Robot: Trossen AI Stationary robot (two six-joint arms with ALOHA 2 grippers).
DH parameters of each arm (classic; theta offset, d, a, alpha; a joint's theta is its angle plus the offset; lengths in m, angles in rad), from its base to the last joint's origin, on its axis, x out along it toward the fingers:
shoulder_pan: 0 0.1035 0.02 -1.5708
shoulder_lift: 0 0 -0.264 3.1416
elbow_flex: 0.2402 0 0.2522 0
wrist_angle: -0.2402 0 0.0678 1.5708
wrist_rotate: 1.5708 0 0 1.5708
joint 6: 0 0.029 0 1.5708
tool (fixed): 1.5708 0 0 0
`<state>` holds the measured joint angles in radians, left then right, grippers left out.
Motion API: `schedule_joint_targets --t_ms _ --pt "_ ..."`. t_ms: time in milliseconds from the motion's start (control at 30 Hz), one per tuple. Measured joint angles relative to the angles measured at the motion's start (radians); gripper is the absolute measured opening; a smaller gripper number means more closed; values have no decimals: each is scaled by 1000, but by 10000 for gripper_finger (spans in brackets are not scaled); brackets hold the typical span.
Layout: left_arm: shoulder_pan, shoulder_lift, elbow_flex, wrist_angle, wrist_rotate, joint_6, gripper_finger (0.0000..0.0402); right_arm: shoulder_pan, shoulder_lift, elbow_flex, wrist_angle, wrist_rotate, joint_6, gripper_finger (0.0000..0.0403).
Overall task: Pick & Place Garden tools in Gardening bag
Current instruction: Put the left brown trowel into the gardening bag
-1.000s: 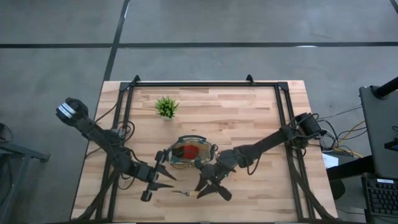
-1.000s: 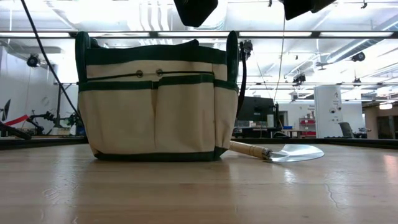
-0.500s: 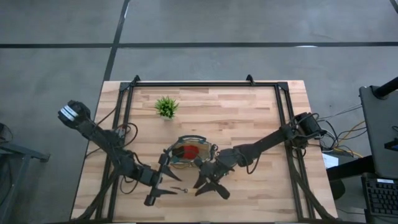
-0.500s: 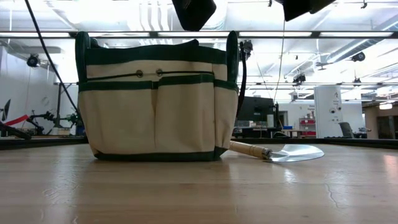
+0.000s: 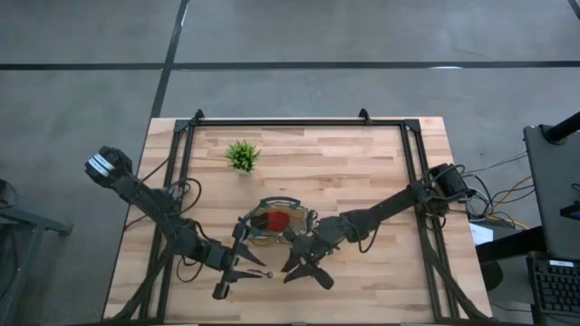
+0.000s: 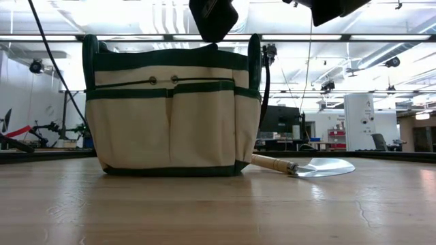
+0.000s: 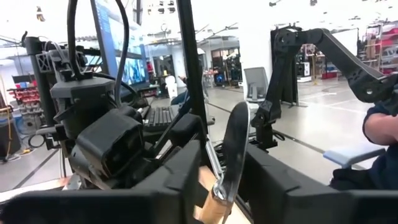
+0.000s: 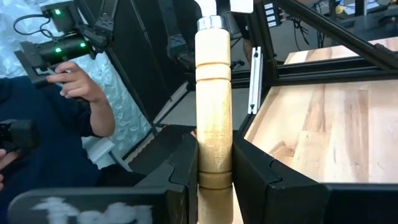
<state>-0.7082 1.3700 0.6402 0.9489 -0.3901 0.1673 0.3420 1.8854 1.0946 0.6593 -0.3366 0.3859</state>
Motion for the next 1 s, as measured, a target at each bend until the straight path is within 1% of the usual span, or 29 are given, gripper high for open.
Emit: schedule_joint_targets --t_ms 200,233,333,433,533,667,767,1000 --pt "1 0 -3 -4 8 22 20 -3 0 -3 -1 1 -1 68" --pt "1 0 -3 -4 12 24 12 -3 0 -3 -3 0 0 68" --pt "2 0 -4 -7 11 24 10 -3 0 -3 -20 0 -1 73" --pt "2 0 -5 -8 0 21 7 -3 0 -3 -39 3 -1 86" --pt "2 -2 -5 5 -34 16 5 -2 -1 -3 -87 3 -1 102" --pt "2 -2 -5 -24 -61 -21 4 -2 0 -3 -154 19 4 121" --pt "2 -10 -5 -79 -77 -68 4 -3 0 -3 -210 27 4 136" --pt "0 -63 -4 -270 -81 -222 3 -3 0 -3 -317 25 7 163"
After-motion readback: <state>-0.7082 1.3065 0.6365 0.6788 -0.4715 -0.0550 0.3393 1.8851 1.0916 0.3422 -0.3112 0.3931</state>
